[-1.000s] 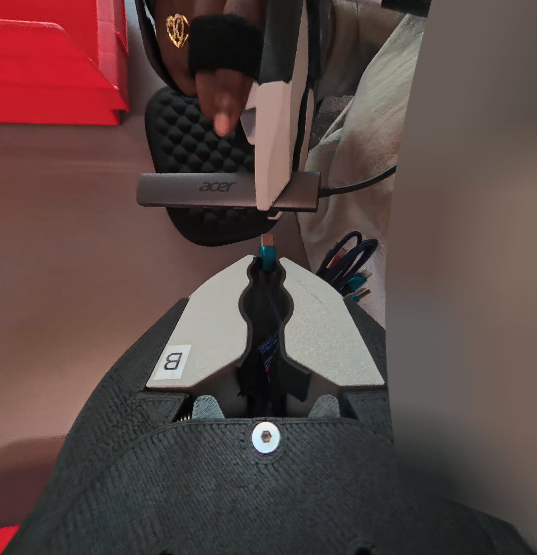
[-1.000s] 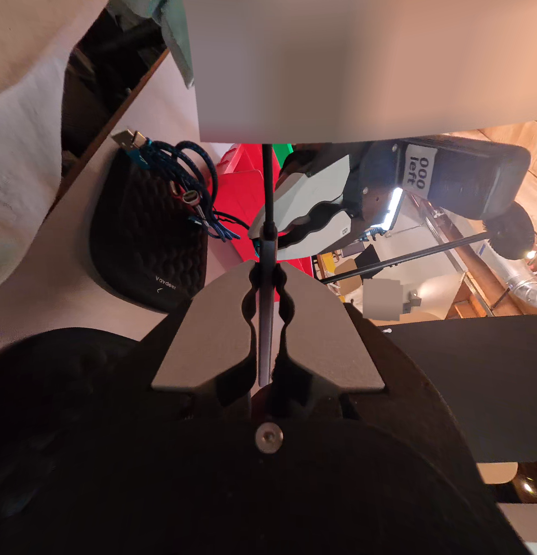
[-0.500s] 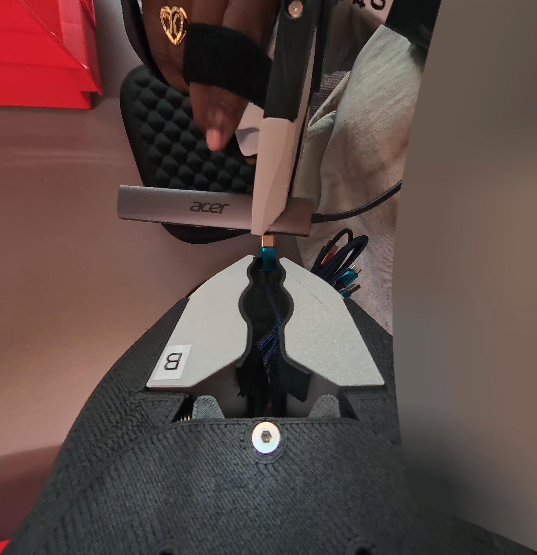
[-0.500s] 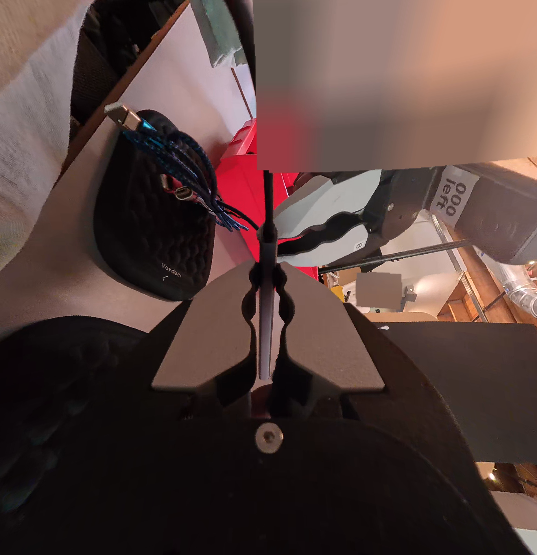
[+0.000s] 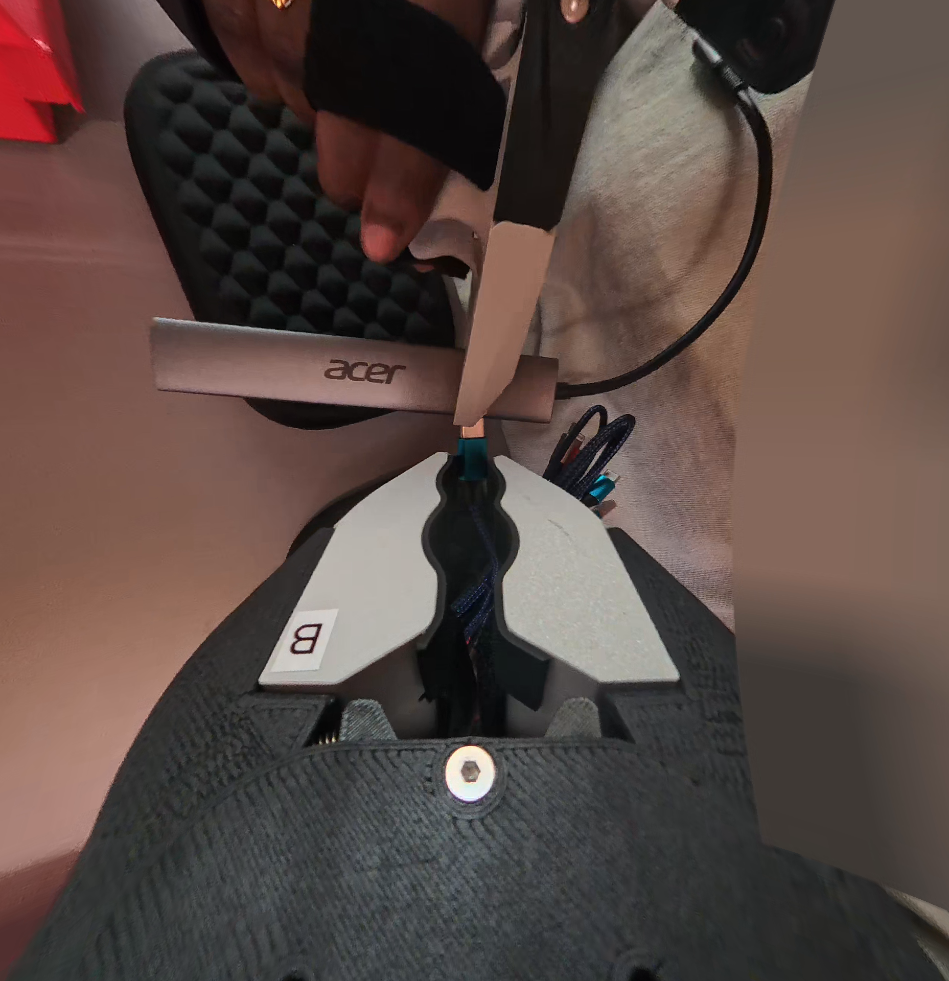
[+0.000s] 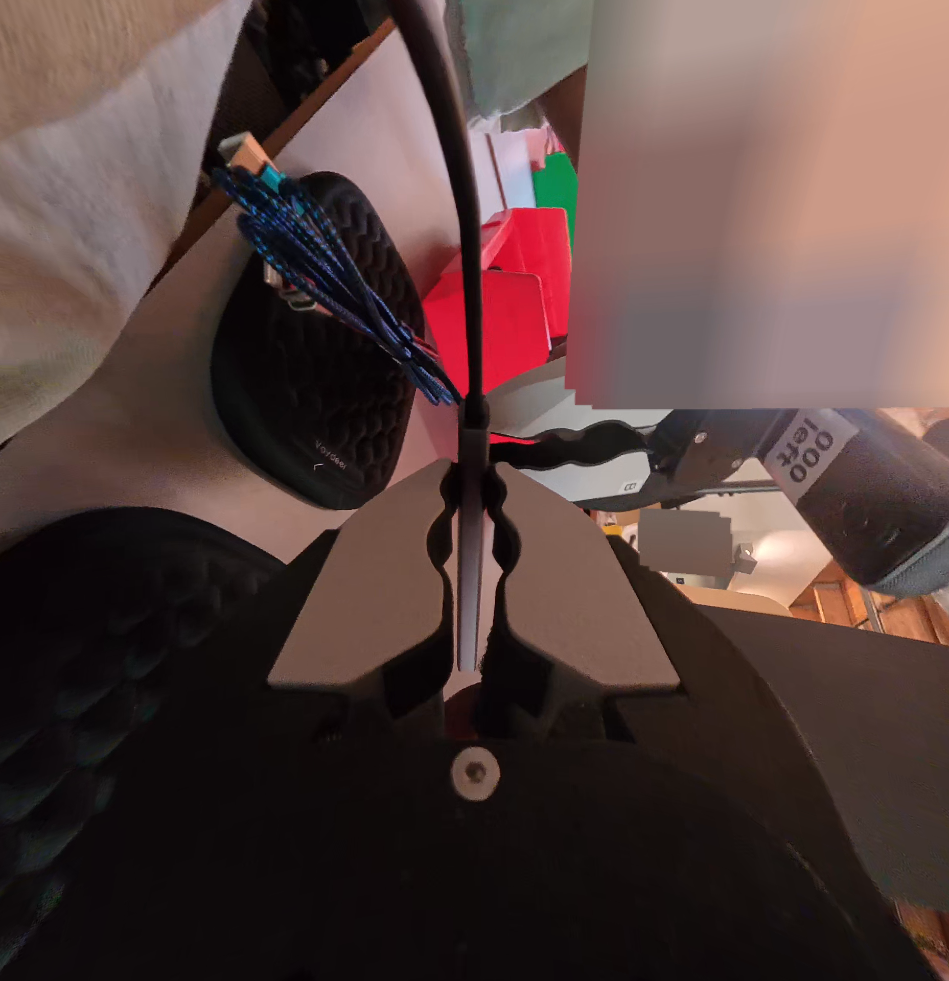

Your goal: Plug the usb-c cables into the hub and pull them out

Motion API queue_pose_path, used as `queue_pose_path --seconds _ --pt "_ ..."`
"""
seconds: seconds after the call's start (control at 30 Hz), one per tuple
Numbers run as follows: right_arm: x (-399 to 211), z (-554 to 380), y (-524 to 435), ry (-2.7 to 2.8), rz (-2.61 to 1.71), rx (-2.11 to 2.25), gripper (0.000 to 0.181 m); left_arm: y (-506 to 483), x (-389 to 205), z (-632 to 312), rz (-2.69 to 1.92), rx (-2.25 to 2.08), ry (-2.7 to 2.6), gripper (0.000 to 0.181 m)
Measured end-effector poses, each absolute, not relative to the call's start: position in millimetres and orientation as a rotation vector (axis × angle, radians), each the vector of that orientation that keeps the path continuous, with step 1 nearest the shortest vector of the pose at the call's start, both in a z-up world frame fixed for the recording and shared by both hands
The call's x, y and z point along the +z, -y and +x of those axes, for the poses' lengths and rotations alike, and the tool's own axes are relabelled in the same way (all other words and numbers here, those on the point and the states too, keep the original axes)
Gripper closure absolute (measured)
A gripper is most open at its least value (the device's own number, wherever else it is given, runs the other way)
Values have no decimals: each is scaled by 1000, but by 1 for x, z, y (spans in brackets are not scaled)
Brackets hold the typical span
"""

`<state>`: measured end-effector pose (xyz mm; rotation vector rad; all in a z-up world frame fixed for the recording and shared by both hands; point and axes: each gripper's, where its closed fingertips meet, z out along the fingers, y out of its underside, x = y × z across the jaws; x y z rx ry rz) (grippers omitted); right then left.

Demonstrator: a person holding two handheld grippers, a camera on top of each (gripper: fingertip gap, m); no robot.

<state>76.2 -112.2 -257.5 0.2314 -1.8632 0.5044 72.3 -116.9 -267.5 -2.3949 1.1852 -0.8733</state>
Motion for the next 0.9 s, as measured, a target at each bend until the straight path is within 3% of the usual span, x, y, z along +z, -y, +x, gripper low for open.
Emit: queue_pose_path --seconds 0.9 --pt "-279 73 108 1927 287 527 172 109 -287 74 -2277 -977 -1178 174"
